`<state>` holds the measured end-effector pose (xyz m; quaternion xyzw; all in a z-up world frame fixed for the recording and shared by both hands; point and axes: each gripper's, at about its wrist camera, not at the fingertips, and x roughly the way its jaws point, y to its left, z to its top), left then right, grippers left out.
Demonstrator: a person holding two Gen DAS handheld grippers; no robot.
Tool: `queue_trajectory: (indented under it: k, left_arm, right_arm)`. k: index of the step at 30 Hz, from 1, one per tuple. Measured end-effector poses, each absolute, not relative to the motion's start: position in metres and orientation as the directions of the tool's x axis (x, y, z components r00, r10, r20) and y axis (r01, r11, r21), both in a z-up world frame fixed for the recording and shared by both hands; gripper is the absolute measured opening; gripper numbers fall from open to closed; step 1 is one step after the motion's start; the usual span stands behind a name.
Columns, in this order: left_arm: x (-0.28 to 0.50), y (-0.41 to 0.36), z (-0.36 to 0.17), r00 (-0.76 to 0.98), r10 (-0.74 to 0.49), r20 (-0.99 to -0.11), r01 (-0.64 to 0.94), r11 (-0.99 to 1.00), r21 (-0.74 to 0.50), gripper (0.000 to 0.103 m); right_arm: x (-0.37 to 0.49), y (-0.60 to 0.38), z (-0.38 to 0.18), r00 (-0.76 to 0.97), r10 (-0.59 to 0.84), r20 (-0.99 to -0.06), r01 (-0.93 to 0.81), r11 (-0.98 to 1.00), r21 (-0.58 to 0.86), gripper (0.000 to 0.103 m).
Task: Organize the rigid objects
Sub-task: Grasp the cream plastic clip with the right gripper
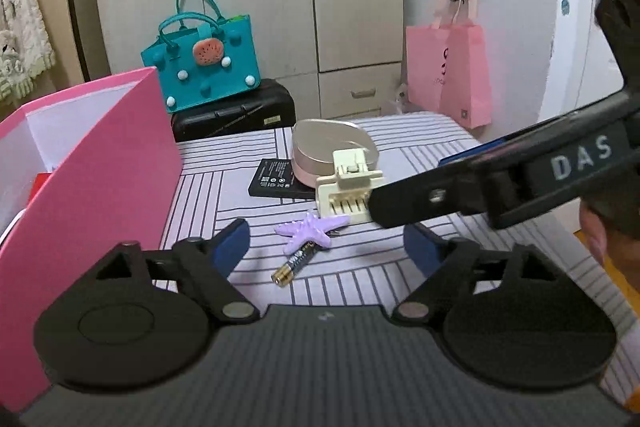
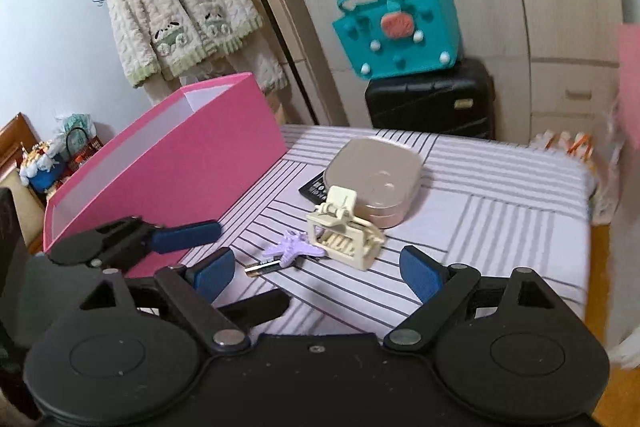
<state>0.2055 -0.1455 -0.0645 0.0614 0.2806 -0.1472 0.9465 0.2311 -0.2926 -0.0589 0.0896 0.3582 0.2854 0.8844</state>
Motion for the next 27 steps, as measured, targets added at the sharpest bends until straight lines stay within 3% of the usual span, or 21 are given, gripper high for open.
queue_trajectory:
  k: [7,12,14,16,19,20,22,23,27]
  left_arm:
    - [0.241,-0.142,-0.078,0.726,-0.228,-0.649,0.288,0.958,-0.015,0.081]
    - [0.247,-0.132,-0.083,0.718,-0.251,-0.649,0.274,0.959,-0.069,0.081]
    - [0.248,-0.132,-0.084,0.721,-0.258,-0.644,0.28,0.957,-0.07,0.077]
    - [0.248,-0.134,-0.084,0.729,-0.24,-0.641,0.272,0.961,-0.05,0.064]
    - [0.251,-0.139,-0.085,0.743,-0.189,-0.642,0.251,0.968,0.006,0.062]
    - [0.251,-0.139,-0.085,0.744,-0.19,-0.64,0.246,0.969,-0.002,0.061]
    - [0.249,-0.14,-0.084,0.747,-0.197,-0.635,0.256,0.967,0.002,0.048]
    - [0.248,-0.141,-0.084,0.746,-0.198,-0.636,0.26,0.966,0.004,0.045]
    - [0.245,-0.14,-0.083,0.751,-0.195,-0.631,0.253,0.967,0.002,0.045]
  right_arm:
    - [0.262,-0.278,-0.078,0.529,0.565,-0.633,-0.351,0.825,0.443,0.092]
    - [0.275,-0.273,-0.085,0.503,0.573,-0.647,-0.311,0.819,0.482,0.092]
    - [0.278,-0.271,-0.085,0.504,0.567,-0.651,-0.305,0.822,0.48,0.092]
    - [0.28,-0.269,-0.085,0.507,0.561,-0.654,-0.296,0.826,0.479,0.092]
    - [0.282,-0.265,-0.084,0.51,0.546,-0.665,-0.295,0.837,0.46,0.089]
    - [0.282,-0.264,-0.083,0.518,0.535,-0.667,-0.284,0.844,0.456,0.085]
    - [0.282,-0.264,-0.083,0.528,0.517,-0.674,-0.271,0.854,0.443,0.078]
    - [0.281,-0.262,-0.082,0.537,0.498,-0.68,-0.267,0.866,0.423,0.07]
    - [0.274,-0.266,-0.081,0.557,0.469,-0.685,-0.259,0.882,0.393,0.045]
